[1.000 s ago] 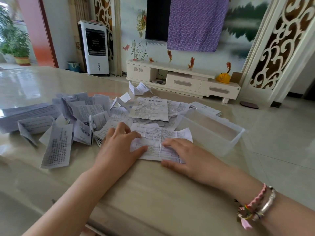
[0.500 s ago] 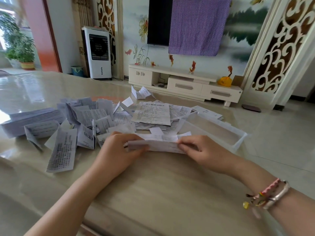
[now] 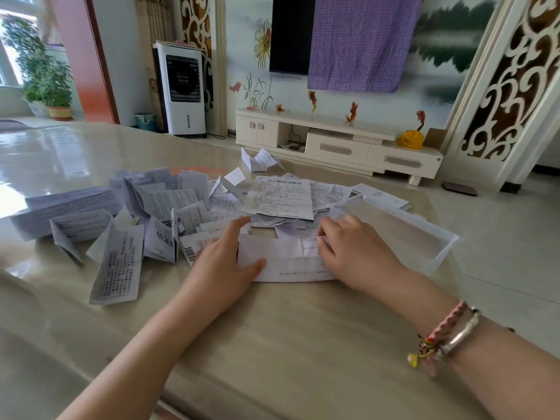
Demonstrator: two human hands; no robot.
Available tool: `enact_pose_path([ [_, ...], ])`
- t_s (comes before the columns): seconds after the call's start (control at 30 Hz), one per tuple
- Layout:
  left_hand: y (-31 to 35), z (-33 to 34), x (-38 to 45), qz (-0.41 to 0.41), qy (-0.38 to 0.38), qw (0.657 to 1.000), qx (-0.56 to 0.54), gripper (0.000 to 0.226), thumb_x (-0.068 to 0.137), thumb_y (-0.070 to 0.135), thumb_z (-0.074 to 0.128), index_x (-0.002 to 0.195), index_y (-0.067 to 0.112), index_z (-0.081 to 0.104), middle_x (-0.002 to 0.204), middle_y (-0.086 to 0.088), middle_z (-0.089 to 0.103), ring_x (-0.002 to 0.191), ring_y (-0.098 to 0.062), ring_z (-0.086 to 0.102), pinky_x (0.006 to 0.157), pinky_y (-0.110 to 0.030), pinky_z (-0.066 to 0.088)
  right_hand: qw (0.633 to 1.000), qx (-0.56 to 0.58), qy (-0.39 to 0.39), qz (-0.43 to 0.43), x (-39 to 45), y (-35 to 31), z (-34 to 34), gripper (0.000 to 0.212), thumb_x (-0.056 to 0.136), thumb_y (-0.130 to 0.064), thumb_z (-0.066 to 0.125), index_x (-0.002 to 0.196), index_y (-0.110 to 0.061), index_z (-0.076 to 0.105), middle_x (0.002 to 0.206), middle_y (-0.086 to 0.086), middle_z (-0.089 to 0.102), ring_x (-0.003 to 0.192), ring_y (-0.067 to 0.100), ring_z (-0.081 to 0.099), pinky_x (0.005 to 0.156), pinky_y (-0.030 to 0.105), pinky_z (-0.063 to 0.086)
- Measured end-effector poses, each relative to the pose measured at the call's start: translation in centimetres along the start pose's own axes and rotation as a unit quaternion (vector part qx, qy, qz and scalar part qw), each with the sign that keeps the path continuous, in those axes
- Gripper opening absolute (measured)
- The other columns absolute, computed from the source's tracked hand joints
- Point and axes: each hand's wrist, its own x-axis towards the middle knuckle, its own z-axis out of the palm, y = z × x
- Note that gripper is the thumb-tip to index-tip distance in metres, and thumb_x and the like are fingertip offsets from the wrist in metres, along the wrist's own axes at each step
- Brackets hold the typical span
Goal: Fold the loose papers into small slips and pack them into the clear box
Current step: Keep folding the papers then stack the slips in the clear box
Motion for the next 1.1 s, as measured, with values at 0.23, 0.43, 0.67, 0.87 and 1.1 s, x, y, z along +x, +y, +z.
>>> enact_pose_path([
  [0.23,0.1,0.2,-0.4,0.05,0.005,0.994,0.093,0.034,0.09,0.036,0.06,0.124,0.04,0.056,0.084,0.007,0.058,0.105,-0.02,0.04,0.089,-0.028,0.036,0.997,-0.059,-0.042,0.029,-0.1,-0.1,2.4,0.032,0.1,-0.033,0.034,0.125,-0.014,0.035,0.124,0.004,0.043,0.116,0.025,0.036,0.095,0.036,0.035],
  [0.43,-0.3,0.6,-0.5,0.059,0.013,0.989,0.134,0.031,0.093,0.041,0.051,0.122,0.041,0.061,0.096,0.006,0.052,0.101,-0.022,0.037,0.092,-0.03,0.036,1.0,-0.014,-0.005,-0.028,-0.2,-0.5,2.5,0.024,0.096,-0.017,0.041,0.119,-0.016,0.043,0.119,0.001,0.045,0.112,0.022,0.04,0.092,0.031,0.033],
  [0.67,-0.2,0.7,-0.7,0.068,0.021,0.985,0.158,0.034,0.085,0.057,0.056,0.117,0.043,0.062,0.114,0.01,0.032,0.106,-0.017,0.024,0.101,-0.03,0.031,0.993,0.079,-0.061,-0.059,-1.3,0.8,1.8,0.031,0.099,-0.036,0.043,0.126,-0.022,0.051,0.127,-0.007,0.05,0.115,0.012,0.048,0.092,0.022,0.035],
  [0.87,0.1,0.8,-0.6,0.136,-0.031,0.971,0.195,0.033,0.097,0.043,0.044,0.129,0.052,0.049,0.145,0.022,0.021,0.119,-0.019,0.02,0.108,-0.038,0.027,0.987,0.07,-0.129,-0.064,-2.0,1.3,1.5,0.06,0.094,-0.061,0.034,0.145,-0.03,0.037,0.151,-0.01,0.032,0.137,0.008,0.031,0.108,0.025,0.032],
  [1.1,0.0,0.6,-0.3,0.143,-0.049,0.971,0.185,0.069,0.073,0.076,0.016,0.128,0.053,0.052,0.12,0.028,0.049,0.118,-0.01,0.033,0.099,-0.024,0.018,0.98,0.013,-0.162,-0.114,-1.9,2.0,0.4,0.067,0.094,-0.061,0.031,0.151,-0.026,0.026,0.157,-0.01,0.023,0.142,0.006,0.024,0.111,0.023,0.026],
])
